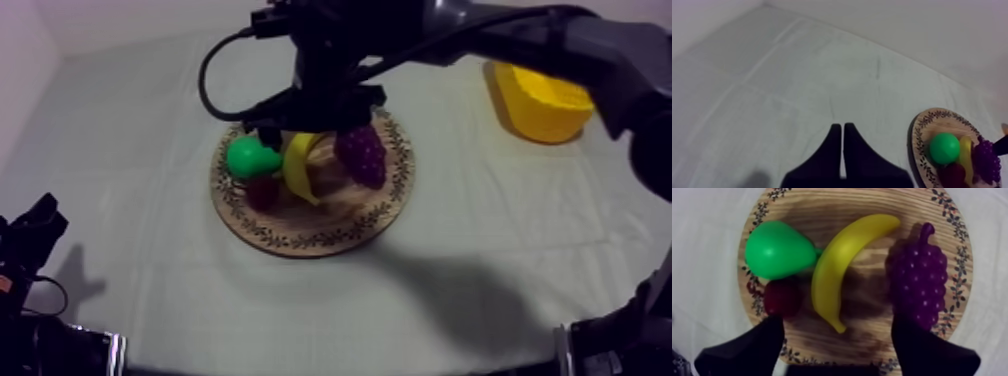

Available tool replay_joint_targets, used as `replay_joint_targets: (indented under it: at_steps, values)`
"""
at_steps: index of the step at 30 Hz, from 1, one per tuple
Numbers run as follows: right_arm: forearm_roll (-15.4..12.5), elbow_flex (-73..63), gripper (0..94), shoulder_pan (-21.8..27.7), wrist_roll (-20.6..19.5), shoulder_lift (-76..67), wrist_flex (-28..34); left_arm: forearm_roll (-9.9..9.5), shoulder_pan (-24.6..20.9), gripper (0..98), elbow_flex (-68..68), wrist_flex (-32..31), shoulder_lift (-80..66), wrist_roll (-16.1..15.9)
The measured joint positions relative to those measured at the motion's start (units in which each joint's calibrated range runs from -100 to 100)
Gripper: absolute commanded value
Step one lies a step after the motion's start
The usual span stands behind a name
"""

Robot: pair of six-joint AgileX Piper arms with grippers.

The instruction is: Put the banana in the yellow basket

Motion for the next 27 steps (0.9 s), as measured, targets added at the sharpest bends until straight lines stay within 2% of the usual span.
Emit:
replay_joint_targets:
  at_steps: [11, 16, 22, 27]
  values:
    - [0.0, -7.99, 59.1, 0.99, -0.08, 12.14, -1.55, 0.0, 0.0, 0.1, 0.0, 0.0, 0.0, 0.0]
    - [0.12, -12.05, 55.8, 1.41, 0.31, 16.37, -1.57, 0.0, 0.0, 0.1, 0.0, 0.0, 0.0, 0.0]
    - [0.31, -14.87, 44.1, 1.73, 0.51, 19.45, -1.73, 0.0, 0.0, 0.1, 0.0, 0.0, 0.0, 0.0]
    - [0.49, -15.63, 26.8, 1.72, 0.48, 20.86, -2.39, 0.0, 0.0, 0.1, 0.0, 0.0, 0.0, 0.0]
